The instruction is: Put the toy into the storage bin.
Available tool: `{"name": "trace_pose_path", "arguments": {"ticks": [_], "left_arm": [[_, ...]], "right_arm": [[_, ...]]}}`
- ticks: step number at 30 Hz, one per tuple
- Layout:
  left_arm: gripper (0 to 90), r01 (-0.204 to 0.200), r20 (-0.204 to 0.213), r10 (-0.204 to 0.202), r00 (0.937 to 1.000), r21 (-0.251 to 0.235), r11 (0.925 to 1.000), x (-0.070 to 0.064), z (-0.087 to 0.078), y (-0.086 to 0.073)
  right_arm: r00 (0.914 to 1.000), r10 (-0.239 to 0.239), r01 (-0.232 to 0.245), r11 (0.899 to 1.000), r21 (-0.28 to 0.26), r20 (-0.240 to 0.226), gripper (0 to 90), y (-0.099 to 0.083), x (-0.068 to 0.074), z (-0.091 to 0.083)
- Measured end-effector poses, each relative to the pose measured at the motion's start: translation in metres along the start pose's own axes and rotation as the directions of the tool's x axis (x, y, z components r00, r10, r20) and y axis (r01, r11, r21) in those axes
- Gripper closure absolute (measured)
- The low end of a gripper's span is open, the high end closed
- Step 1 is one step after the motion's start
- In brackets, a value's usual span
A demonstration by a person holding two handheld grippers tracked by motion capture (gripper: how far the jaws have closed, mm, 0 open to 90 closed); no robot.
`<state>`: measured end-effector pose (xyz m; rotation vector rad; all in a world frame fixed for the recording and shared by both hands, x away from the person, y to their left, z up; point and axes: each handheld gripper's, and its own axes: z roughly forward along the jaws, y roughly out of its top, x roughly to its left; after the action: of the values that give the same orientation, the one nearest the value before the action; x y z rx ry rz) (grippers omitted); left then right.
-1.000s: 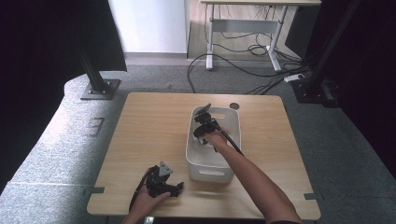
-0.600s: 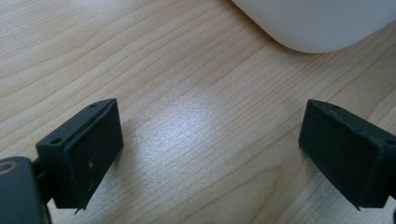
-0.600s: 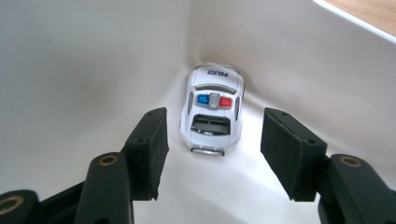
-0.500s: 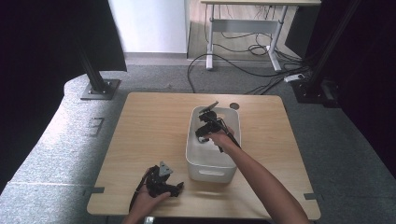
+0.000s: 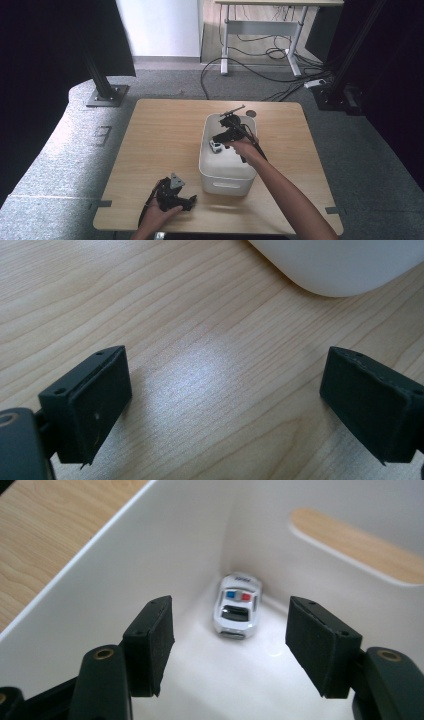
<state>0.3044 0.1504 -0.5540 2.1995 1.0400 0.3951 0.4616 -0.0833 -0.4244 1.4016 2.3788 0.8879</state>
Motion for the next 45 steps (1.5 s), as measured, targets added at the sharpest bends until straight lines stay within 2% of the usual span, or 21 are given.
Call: {"name": "trace_pose_path", "arguments": {"ticks": [6, 12, 16, 28, 35, 45], "left_arm": [[6.4, 0.0, 0.0, 0.0, 1.0, 0.0, 1.0, 0.0, 0.0, 0.0], [6.4, 0.0, 0.0, 0.0, 1.0, 0.002, 1.0, 0.0, 0.0, 0.0], [6.4, -0.001, 0.0, 0.001, 1.0, 0.002, 1.0, 0.0, 0.0, 0.0], [6.4, 0.0, 0.001, 0.0, 1.0, 0.003, 1.0, 0.0, 0.0, 0.0], [6.4, 0.0, 0.001, 0.0, 1.0, 0.002, 1.0, 0.0, 0.0, 0.0], [6.3, 0.001, 0.001, -0.001, 1.0, 0.002, 1.0, 0.0, 0.0, 0.0]], "right_arm": [[1.0, -0.006, 0.006, 0.996, -0.091, -0.003, 34.0, -0.007, -0.011, -0.032], [0.9997, -0.009, 0.005, 0.983, -0.186, -0.021, 33.9, -0.022, -0.024, -0.063], [0.9994, -0.017, 0.01, 0.974, -0.224, -0.029, 33.6, -0.034, -0.03, -0.076], [0.9996, -0.023, 0.017, 0.951, -0.31, -0.016, 33.4, -0.068, -0.046, -0.107], [1.0, -0.007, 0.004, 0.936, -0.352, -0.006, 33.5, -0.09, -0.06, -0.12], [0.9992, 0.038, -0.039, 0.918, -0.394, -0.009, 33.6, -0.127, -0.082, -0.131]]}}
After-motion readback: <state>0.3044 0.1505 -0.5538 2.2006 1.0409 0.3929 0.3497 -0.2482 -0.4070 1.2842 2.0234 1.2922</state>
